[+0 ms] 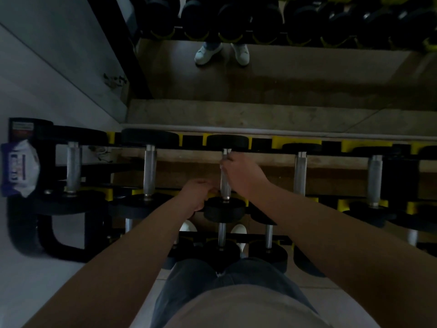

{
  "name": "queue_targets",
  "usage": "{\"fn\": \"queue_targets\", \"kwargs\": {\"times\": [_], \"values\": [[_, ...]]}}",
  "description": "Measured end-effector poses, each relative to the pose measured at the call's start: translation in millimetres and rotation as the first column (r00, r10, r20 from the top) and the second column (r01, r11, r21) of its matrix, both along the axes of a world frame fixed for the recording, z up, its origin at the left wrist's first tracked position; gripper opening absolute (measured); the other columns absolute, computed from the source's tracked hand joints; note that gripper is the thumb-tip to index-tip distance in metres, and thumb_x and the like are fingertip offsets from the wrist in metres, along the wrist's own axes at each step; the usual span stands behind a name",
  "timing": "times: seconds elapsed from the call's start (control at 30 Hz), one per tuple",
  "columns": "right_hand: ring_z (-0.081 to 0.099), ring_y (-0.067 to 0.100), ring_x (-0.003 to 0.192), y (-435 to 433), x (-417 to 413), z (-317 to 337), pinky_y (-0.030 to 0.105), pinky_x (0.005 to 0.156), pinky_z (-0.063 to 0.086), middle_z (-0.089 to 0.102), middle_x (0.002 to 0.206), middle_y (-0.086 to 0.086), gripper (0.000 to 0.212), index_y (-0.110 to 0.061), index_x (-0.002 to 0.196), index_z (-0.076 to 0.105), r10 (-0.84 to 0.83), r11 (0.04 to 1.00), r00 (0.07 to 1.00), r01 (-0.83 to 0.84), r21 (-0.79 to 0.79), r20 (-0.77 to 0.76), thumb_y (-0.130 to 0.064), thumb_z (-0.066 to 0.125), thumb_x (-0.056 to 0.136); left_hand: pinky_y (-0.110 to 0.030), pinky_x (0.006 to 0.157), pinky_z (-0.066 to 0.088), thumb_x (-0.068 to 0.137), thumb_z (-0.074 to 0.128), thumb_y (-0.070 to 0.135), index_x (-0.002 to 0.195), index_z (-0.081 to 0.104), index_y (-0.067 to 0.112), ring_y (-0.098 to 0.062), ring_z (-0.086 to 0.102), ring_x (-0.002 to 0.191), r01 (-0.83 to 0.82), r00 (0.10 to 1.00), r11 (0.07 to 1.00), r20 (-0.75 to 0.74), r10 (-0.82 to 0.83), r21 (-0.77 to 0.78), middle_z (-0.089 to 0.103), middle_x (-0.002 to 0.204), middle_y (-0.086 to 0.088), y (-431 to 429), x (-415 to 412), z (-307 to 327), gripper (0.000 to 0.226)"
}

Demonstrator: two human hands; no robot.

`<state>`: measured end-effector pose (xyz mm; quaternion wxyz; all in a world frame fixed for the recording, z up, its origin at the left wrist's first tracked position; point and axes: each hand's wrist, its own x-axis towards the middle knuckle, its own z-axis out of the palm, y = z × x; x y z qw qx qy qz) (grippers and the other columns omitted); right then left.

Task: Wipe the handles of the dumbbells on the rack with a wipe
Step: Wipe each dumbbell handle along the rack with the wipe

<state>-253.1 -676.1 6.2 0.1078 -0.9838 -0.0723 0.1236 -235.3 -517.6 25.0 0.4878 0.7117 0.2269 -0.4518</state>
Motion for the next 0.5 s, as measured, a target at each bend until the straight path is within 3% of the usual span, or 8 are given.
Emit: {"fn": "queue_targets", "kwargs": {"times": [0.17, 0.27, 0.37, 0.43, 0.5], "values": [[0.064, 0.023, 0.093, 21, -28, 6, 0.035, 0.076, 0.057, 0.062, 0.106, 0.005, 0.016, -0.017, 0.105, 0.07, 0.153, 0.988, 0.954, -0.148, 0.039, -0.259, -0.018, 0.057, 0.096, -0.018, 0.036, 0.023, 0.099, 0.058, 0.021, 0.107, 0.07, 0.015, -0.011, 0.038, 0.058, -0.02, 0.998, 0.999, -0.055, 0.021, 0.029, 0.061, 0.097, -0.01, 3, 2, -6, 0.015], [0.065, 0.022, 0.093, 17, -11, 19, 0.037, 0.078, 0.058, 0.063, 0.107, 0.005, 0.015, -0.017, 0.107, 0.069, 0.044, 0.999, 0.979, -0.046, -0.002, -0.197, -0.018, 0.06, 0.095, -0.021, 0.042, 0.019, 0.096, 0.062, 0.022, 0.092, 0.067, 0.014, -0.012, 0.034, 0.055, 0.007, 0.998, 0.997, -0.06, -0.002, 0.079, 0.053, 0.081, -0.01, 9, 5, -10, 0.01], [0.064, 0.022, 0.088, 10, 12, 31, 0.033, 0.068, 0.056, 0.059, 0.108, 0.006, 0.022, -0.015, 0.111, 0.069, -0.094, 0.992, 0.992, 0.086, -0.097, -0.08, -0.014, 0.068, 0.089, -0.015, 0.037, 0.021, 0.099, 0.056, 0.021, 0.1, 0.067, 0.014, -0.012, 0.035, 0.054, 0.004, 0.999, 0.999, -0.043, -0.002, 0.054, 0.055, 0.082, -0.008, 14, 6, -12, 0.013], [0.064, 0.022, 0.087, 11, 13, 29, 0.032, 0.065, 0.053, 0.06, 0.108, 0.007, 0.022, -0.014, 0.111, 0.069, -0.102, 0.989, 0.99, 0.09, -0.114, -0.101, -0.014, 0.068, 0.089, -0.014, 0.035, 0.022, 0.1, 0.054, 0.02, 0.105, 0.067, 0.014, -0.011, 0.037, 0.055, -0.013, 0.999, 0.998, -0.034, 0.015, 0.053, 0.059, 0.084, -0.006, 15, 4, -12, 0.015], [0.066, 0.024, 0.089, 17, 1, 23, 0.036, 0.074, 0.058, 0.064, 0.108, 0.01, 0.018, -0.014, 0.109, 0.07, -0.054, 0.994, 0.977, 0.034, -0.1, -0.205, -0.015, 0.065, 0.092, -0.018, 0.037, 0.021, 0.101, 0.055, 0.02, 0.099, 0.066, 0.015, -0.011, 0.035, 0.054, -0.005, 0.999, 0.999, -0.043, 0.007, 0.048, 0.056, 0.08, -0.007, 14, 3, -11, 0.013]]}}
